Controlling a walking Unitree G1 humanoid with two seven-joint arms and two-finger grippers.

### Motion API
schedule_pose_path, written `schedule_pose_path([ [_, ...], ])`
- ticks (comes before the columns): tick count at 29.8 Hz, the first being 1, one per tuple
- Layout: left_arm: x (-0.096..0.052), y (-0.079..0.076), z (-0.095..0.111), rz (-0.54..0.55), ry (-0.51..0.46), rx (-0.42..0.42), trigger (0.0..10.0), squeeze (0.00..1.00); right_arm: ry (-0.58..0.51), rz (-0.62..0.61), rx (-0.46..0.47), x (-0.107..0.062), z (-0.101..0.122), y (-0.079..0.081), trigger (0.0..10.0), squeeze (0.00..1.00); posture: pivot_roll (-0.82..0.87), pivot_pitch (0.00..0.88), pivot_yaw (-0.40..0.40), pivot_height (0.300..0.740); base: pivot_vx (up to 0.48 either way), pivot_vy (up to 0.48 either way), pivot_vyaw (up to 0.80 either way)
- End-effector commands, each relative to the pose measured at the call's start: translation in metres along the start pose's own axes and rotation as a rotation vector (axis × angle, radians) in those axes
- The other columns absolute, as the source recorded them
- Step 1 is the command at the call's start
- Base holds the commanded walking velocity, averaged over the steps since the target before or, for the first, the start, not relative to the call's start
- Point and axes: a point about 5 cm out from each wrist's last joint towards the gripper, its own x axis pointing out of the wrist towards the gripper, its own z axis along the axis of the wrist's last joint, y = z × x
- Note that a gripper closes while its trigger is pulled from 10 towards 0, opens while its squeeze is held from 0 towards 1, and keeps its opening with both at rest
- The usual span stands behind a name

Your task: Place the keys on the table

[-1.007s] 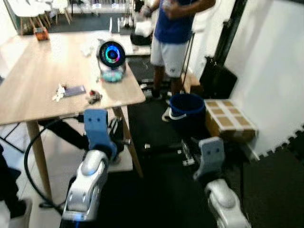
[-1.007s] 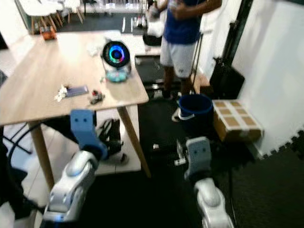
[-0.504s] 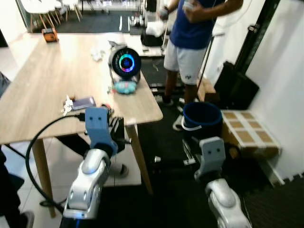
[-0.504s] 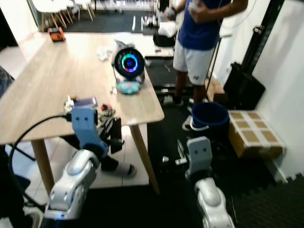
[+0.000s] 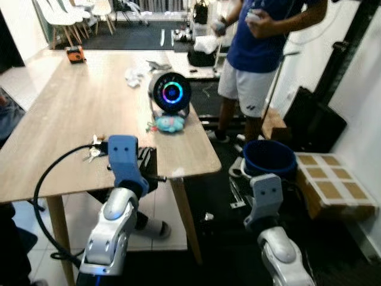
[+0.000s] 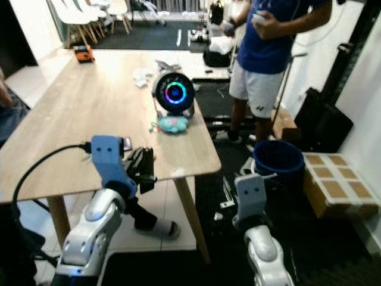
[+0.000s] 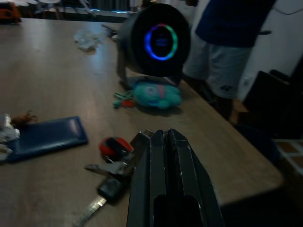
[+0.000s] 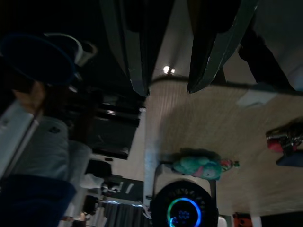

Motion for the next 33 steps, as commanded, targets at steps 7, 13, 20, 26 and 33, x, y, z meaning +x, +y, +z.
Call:
schedule_pose_path([
  [7, -0.0007, -0.0018, -0.0027, -0.005, 0.012, 0.001, 10.0, 0.00, 0.015, -0.016, 0.005, -0.0035, -0.0039, -0.0023, 10.0, 0.00, -0.02, 0.169, 0.047, 0.740, 0.364, 0.000, 0.00],
  [13, -0.0006, -0.0020, -0.0025, -0.007, 0.013, 0.000, 10.0, 0.00, 0.015, -0.017, 0.009, -0.0041, -0.0040, -0.0017, 10.0, 0.00, -0.02, 0.172, 0.048, 0.740, 0.362, 0.000, 0.00],
  [20, -0.0003, -0.0023, -0.0025, -0.008, 0.014, -0.001, 10.0, 0.00, 0.018, -0.017, 0.009, -0.0044, -0.0047, -0.0012, 10.0, 0.00, -0.02, 0.173, 0.049, 0.740, 0.363, 0.000, 0.00],
  [26, -0.0004, -0.0036, -0.0038, -0.011, 0.018, -0.001, 10.0, 0.00, 0.021, -0.018, 0.009, -0.0051, -0.0052, -0.0008, 10.0, 0.00, -0.01, 0.175, 0.050, 0.740, 0.361, 0.000, 0.00],
  [33, -0.0007, -0.0044, -0.0041, -0.013, 0.020, -0.003, 10.0, 0.00, 0.024, -0.018, 0.010, -0.0059, -0.0057, -0.0006, 10.0, 0.00, -0.02, 0.178, 0.051, 0.740, 0.360, 0.000, 0.00],
])
